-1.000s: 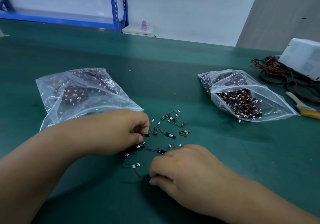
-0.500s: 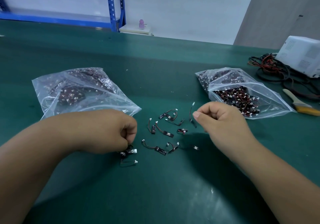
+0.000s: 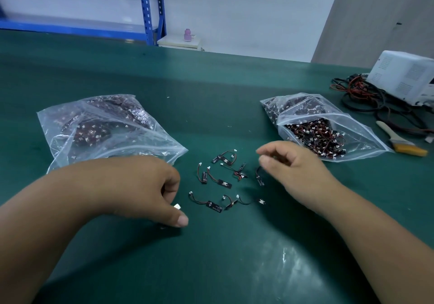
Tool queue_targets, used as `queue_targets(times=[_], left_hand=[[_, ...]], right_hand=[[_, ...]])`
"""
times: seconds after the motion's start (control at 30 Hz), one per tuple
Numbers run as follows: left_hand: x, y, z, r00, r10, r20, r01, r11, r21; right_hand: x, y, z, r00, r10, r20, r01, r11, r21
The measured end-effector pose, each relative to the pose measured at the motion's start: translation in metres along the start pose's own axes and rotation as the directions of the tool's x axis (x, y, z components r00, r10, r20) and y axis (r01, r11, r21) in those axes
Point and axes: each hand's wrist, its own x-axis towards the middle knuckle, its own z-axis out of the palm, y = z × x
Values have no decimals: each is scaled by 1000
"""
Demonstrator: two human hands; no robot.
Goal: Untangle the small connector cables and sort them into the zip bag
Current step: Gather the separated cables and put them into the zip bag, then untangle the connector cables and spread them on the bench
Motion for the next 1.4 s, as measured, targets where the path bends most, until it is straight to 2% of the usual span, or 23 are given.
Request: queue_targets(times=[0.07, 0.1, 0.17, 0.33, 0.53, 0.7, 0.87, 1.17, 1.33, 1.4], left_hand=[[0, 0, 1, 1000, -5, -5, 5, 1000, 11], [0, 0, 2, 1000, -9, -7, 9, 1000, 20], [2, 1, 4, 1000, -21, -17, 21, 999, 37], [5, 0, 6, 999, -28, -40, 31, 997, 74], [6, 3, 6, 999, -29, -42, 33, 994, 103], [5, 2, 6, 998, -39, -43, 43, 994, 100], [4, 2, 7, 998, -31, -58, 37, 994, 105], [11, 2, 11, 992, 23, -127, -1, 985, 170], [15, 3, 13, 983, 57, -176, -23, 981, 191], [17, 3, 14, 979, 70, -194, -32, 981, 190]], right_hand=[[-5, 1, 1, 966, -58, 252, 97, 984, -147], [-7, 0, 3, 938, -38, 345, 118, 969, -215], [-11, -2, 11, 909, 2, 418, 143, 938, -315], [-8, -16, 49, 939, -59, 338, 196, 901, -387], [12, -32, 83, 957, -15, 290, 176, 823, -539], [37, -39, 89, 974, -183, 137, 228, 806, -547], [41, -23, 81, 967, -231, 113, 254, 794, -553], [38, -3, 50, 988, -130, 77, 148, 717, -681], [20, -4, 45, 982, -155, 104, 181, 655, -733], [14, -3, 41, 982, -164, 93, 181, 679, -711]])
